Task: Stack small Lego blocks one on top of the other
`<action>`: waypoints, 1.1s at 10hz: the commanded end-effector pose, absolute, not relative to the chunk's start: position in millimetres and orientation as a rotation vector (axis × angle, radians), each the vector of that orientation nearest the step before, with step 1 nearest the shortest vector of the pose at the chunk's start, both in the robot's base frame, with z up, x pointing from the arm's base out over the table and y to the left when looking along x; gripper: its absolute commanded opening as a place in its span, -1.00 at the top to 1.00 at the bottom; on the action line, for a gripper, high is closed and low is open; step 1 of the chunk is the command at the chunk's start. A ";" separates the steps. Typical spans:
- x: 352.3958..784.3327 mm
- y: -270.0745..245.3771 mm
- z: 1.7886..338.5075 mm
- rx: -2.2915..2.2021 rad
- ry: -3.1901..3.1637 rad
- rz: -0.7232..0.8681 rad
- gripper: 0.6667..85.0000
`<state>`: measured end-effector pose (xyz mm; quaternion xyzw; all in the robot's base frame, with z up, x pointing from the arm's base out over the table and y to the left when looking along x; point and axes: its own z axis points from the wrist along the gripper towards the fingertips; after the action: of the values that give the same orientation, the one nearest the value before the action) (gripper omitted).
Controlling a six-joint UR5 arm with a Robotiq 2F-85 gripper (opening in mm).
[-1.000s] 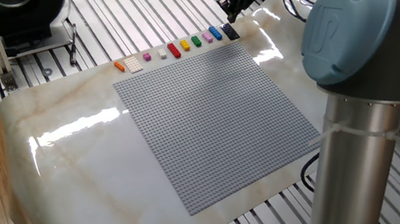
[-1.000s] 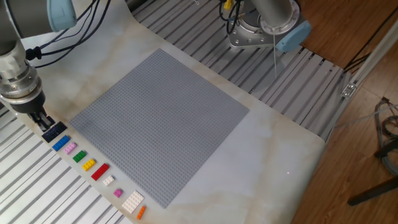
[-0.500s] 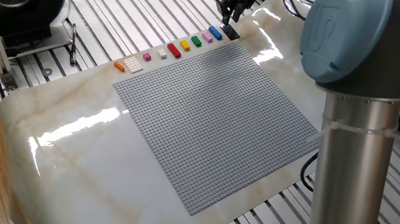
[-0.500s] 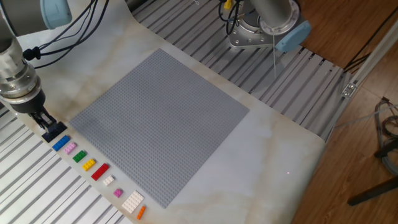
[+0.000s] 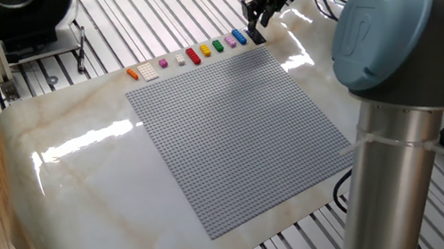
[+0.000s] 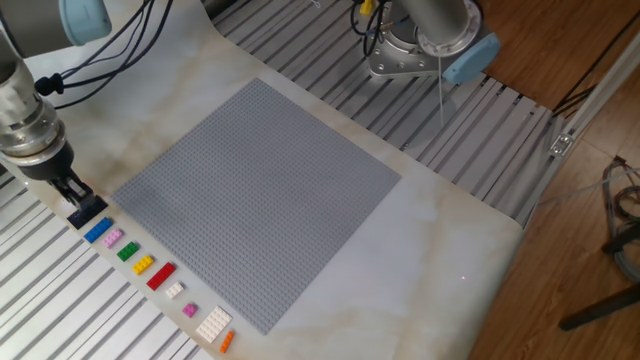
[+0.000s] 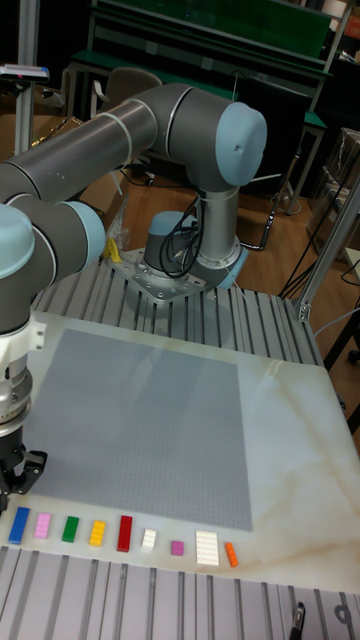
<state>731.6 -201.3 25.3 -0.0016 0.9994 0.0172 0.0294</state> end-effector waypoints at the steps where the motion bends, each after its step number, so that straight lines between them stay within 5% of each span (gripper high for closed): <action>1: 729.5 -198.9 19.1 -0.021 3.091 0.086 0.06; 11: 744.8 -201.2 2.7 -0.052 3.059 0.114 -0.06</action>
<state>740.4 -202.1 5.5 -0.0197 0.9988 0.0292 0.0326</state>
